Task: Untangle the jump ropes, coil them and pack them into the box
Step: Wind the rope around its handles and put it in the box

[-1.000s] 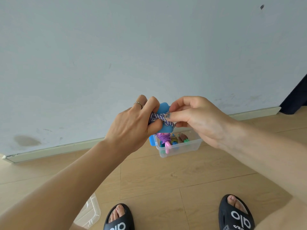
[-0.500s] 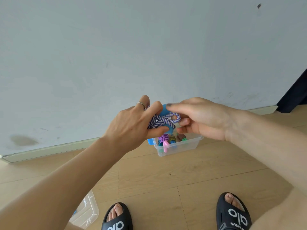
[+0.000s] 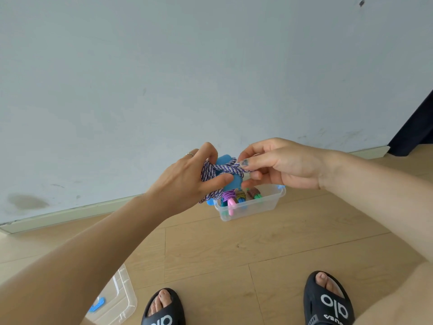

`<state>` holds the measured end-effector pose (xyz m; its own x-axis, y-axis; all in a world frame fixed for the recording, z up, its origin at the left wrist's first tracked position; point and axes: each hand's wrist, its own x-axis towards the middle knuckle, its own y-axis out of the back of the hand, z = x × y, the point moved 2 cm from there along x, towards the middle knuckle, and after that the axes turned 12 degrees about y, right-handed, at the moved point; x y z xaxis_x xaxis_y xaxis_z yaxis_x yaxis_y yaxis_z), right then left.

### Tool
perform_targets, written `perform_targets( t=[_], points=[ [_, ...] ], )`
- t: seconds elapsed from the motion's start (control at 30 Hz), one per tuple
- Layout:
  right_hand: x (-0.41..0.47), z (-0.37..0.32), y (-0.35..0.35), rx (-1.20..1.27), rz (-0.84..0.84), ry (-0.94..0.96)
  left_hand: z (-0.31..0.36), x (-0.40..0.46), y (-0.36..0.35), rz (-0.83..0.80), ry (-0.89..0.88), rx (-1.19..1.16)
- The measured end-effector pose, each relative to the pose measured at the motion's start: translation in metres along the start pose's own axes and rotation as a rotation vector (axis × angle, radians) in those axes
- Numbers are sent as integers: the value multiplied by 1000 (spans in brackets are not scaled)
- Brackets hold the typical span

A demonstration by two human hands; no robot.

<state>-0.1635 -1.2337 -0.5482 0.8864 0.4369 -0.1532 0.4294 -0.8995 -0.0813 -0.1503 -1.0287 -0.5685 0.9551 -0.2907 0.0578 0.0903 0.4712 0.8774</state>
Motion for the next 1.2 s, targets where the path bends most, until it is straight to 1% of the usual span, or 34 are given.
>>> perform_targets(
  t=[0.1, 0.2, 0.3, 0.37, 0.43, 0.5, 0.57, 0.63, 0.7, 0.8, 0.93, 1.07, 1.2],
  points=[
    [9, 13, 7, 36, 141, 4, -4, 5, -13, -121, 90, -108],
    [22, 24, 15, 13, 313, -19, -7, 9, -33, -239, 271, -185],
    [38, 33, 24, -59, 457, -61, -7, 22, -47, -284, 484, -279],
    [43, 36, 31, -169, 536, -144, -5, 35, -54, -294, 619, -367],
    [46, 38, 38, -215, 516, -239, -4, 52, -64, -307, 689, -460],
    [50, 44, 44, -139, 410, -314, -3, 74, -79, -331, 717, -583],
    [59, 57, 50, -39, 320, -339, -2, 97, -100, -351, 754, -700],
    [75, 77, 59, -15, 320, -302, -3, 118, -125, -387, 814, -800],
    [94, 103, 75, -7, 393, -276, -8, 134, -151, -462, 880, -876],
    [123, 148, 110, -141, 505, -277, -22, 160, -189, -523, 933, -856],
    [164, 201, 148, -364, 576, -253, -43, 197, -243, -494, 928, -734],
    [190, 249, 170, -526, 495, -256, -66, 219, -292, -485, 984, -702],
    [199, 287, 186, -596, 412, -284, -86, 219, -326, -532, 960, -683]
  ],
)
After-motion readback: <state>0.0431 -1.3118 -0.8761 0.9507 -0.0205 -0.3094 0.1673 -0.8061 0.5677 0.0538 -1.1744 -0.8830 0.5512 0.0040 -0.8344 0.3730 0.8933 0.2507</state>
